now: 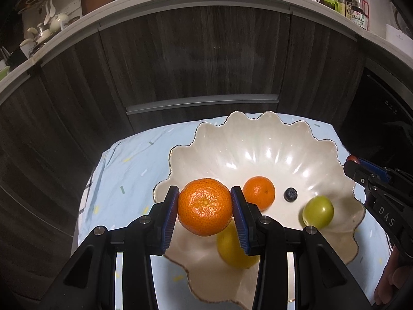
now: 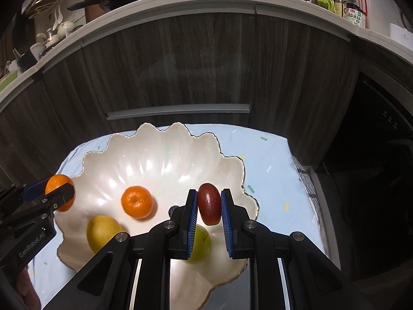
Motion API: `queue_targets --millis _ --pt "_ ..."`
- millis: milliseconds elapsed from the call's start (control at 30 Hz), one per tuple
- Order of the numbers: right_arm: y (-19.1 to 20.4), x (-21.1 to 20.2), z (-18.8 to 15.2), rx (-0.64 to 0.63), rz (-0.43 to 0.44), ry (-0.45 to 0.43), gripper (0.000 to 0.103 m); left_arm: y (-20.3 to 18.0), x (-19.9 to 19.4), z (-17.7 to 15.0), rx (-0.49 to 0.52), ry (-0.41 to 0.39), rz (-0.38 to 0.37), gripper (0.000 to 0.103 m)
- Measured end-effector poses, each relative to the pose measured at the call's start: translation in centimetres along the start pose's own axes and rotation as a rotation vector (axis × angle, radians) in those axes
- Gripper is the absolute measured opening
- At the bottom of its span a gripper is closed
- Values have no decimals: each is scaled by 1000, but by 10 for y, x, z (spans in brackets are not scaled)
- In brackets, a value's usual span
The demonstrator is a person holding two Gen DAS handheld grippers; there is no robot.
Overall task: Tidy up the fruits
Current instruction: 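Carry the mandarin and red tomato over the white bowl with both tools, then open both tools to drop the mandarin and red tomato into the bowl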
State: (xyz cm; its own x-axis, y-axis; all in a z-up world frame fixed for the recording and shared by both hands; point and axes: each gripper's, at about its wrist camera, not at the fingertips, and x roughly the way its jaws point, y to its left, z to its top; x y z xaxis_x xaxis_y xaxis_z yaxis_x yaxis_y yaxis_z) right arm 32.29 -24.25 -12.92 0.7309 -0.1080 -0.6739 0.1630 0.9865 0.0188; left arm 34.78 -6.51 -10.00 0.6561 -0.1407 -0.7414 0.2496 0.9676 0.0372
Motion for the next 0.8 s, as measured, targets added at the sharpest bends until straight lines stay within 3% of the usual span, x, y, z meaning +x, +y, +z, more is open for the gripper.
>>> queue_targets --millis 633,700,767,800 --pt "-5 32 -1 16 9 74 21 -5 30 3 10 49 -12 43" --pt "-5 31 -1 16 2 73 30 -5 30 3 18 46 0 49" --pt "-5 30 -2 19 -3 66 42 -5 27 3 21 31 7 65" --pt "-6 29 -2 19 -5 61 47 -5 26 3 23 26 11 66"
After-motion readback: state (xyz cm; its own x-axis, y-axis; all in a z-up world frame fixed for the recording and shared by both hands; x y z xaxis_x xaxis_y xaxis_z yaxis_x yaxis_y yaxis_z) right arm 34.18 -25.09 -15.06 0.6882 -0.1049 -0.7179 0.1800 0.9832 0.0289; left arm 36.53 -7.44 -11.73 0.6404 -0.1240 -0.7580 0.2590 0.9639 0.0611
